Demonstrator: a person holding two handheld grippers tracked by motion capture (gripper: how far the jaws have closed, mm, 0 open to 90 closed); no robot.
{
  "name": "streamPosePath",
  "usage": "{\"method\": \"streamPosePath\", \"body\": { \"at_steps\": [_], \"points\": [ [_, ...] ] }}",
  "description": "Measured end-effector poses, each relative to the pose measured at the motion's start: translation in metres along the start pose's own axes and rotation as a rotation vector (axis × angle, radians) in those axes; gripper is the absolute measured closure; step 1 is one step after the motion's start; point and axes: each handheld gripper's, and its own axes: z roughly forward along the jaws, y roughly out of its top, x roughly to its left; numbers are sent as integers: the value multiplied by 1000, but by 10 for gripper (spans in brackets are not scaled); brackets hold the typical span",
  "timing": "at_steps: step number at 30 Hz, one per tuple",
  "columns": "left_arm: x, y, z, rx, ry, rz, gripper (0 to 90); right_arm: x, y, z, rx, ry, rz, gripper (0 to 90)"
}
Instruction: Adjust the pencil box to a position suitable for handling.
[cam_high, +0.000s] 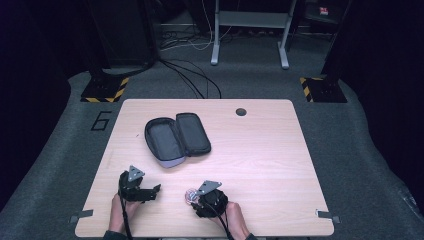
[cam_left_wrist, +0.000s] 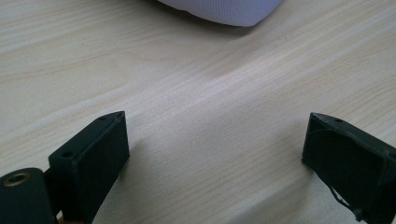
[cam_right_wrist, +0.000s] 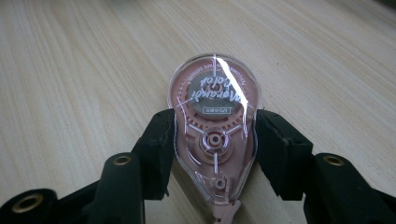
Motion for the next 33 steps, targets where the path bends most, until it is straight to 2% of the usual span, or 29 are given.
{"method": "streamPosePath", "body": {
  "at_steps": [6,8,9,13,15,19,21,23,25,33],
  "points": [
    [0,0,0,1,0,0,71,-1,-2,-2,-5,19,-4,495],
    [0,0,0,-1,-1,-1,71,-3,-3,-2,-27,26,-29,496],
    [0,0,0,0,0,-1,71,-2,-3,-3,-26,32,-15,495],
    [0,0,0,0,0,0,71,-5,-1,-12,-67,30,-25,495],
    [0,0,0,-1,0,0,72,-7,-2,-19,-73,30,-13,495],
    [0,0,0,0,0,0,72,-15,-5,-31,-89,4,-1,495],
    [-1,0,1,-10,2,-12,72,-18,-8,-39,-96,-9,18,495],
    [-1,0,1,-9,3,-11,72,-22,-10,-46,-102,-21,14,495],
    [-1,0,0,-9,2,-11,72,-26,-12,-53,-118,-41,41,495],
    [-1,0,1,-10,2,-12,73,-48,-30,-79,-149,-117,93,494]
  ]
}}
